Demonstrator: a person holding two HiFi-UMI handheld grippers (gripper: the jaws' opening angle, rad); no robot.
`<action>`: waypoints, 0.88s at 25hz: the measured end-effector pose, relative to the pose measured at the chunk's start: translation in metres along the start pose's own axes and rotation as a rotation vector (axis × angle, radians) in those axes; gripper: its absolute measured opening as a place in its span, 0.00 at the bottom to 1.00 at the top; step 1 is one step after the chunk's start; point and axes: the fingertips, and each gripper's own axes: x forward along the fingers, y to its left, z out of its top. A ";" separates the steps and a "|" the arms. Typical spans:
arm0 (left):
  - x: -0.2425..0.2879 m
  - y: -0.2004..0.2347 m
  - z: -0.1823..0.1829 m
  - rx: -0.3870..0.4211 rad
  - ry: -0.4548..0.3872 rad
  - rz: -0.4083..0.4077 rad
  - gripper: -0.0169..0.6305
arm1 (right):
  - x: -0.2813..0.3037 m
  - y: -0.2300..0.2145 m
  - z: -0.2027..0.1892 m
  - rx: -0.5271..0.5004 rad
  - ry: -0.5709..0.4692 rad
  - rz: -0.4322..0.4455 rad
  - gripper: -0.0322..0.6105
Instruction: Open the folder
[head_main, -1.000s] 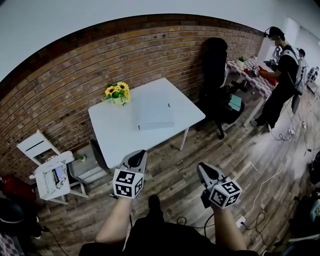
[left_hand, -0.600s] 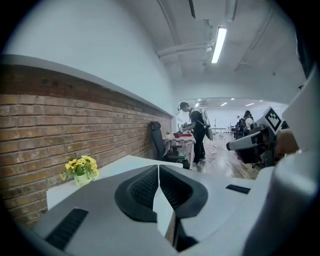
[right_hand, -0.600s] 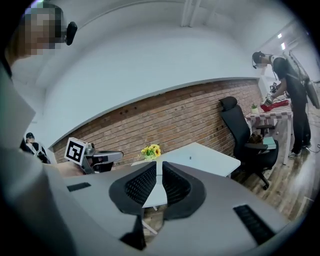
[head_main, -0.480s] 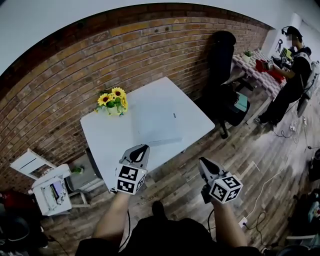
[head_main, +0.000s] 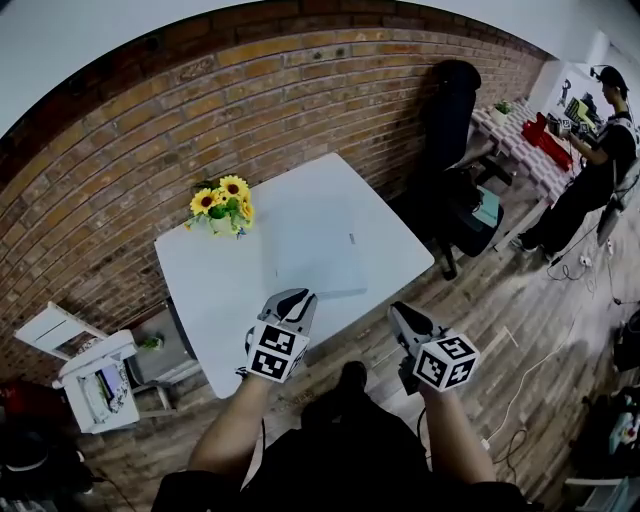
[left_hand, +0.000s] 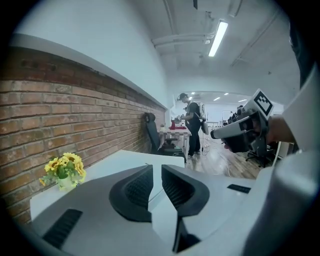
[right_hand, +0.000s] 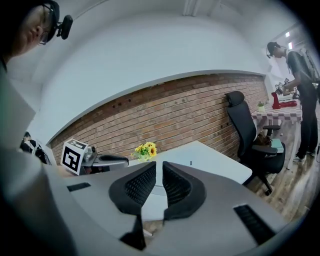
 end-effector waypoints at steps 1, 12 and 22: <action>0.007 -0.001 -0.002 0.004 0.011 -0.003 0.12 | 0.007 -0.007 -0.001 0.002 0.010 0.004 0.14; 0.112 0.002 -0.013 0.046 0.147 0.006 0.36 | 0.091 -0.099 0.006 0.050 0.110 0.127 0.14; 0.158 -0.028 -0.050 0.026 0.310 -0.132 0.55 | 0.128 -0.122 -0.019 0.078 0.248 0.191 0.14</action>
